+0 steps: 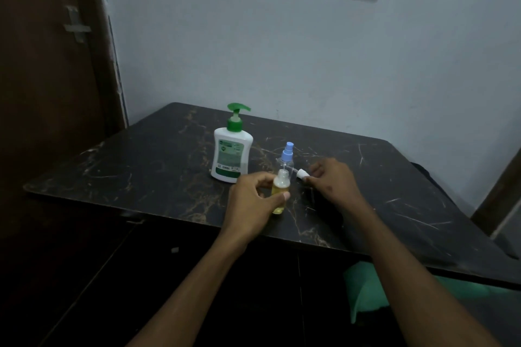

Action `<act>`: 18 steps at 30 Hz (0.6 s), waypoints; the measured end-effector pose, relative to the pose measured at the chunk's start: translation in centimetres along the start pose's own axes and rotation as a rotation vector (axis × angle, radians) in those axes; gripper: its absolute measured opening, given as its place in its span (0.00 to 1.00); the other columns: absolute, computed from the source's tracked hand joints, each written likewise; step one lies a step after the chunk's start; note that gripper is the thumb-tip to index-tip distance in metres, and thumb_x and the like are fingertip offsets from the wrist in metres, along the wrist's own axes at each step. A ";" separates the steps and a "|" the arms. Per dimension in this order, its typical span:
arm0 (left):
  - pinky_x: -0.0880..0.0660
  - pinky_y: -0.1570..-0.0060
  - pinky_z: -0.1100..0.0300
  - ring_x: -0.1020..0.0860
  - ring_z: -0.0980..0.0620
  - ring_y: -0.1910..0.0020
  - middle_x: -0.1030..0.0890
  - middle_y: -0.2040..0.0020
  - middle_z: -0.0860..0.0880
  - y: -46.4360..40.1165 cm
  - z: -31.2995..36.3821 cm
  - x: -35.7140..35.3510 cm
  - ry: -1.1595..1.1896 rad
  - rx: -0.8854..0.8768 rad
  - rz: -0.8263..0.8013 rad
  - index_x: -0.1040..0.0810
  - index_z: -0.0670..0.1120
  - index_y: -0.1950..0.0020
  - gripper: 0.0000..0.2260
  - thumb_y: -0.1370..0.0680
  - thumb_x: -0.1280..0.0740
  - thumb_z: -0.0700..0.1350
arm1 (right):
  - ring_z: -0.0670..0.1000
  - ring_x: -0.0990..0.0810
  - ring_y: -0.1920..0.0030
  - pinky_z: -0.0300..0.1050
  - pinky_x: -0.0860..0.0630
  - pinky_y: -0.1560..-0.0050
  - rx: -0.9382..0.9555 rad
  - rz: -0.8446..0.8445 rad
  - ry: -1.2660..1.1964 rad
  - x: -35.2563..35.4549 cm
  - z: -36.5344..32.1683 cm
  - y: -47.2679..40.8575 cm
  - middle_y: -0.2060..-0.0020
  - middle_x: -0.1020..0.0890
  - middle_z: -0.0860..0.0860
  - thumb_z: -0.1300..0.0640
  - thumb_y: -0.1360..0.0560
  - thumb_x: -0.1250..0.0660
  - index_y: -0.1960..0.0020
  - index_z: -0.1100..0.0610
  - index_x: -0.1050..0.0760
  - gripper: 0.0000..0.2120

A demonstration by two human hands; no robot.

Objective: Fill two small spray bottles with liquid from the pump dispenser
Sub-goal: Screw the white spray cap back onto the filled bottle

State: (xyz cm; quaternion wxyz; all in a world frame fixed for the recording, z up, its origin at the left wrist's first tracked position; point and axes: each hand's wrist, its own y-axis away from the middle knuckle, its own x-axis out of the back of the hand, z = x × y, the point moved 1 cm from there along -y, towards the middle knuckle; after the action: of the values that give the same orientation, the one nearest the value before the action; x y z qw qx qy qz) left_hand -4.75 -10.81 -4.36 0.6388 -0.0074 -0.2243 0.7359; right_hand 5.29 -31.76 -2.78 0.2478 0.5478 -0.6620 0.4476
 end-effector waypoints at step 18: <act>0.27 0.54 0.69 0.20 0.69 0.57 0.13 0.50 0.59 -1.3 0.3 -1.8 -0.029 -0.042 -0.089 0.13 0.52 0.43 0.12 0.26 0.21 0.46 | 0.44 0.17 0.62 0.41 0.25 0.64 0.033 0.259 -0.158 10.1 1.3 8.0 0.62 0.15 0.45 0.53 0.27 0.22 0.53 0.50 0.15 0.04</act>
State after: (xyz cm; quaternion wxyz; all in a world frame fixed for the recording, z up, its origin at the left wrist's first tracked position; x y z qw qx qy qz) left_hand -3.27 -12.46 -4.17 0.6674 -0.0004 -0.2490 0.7019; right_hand -4.84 -37.99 2.29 0.1258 0.4954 -0.7371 0.4421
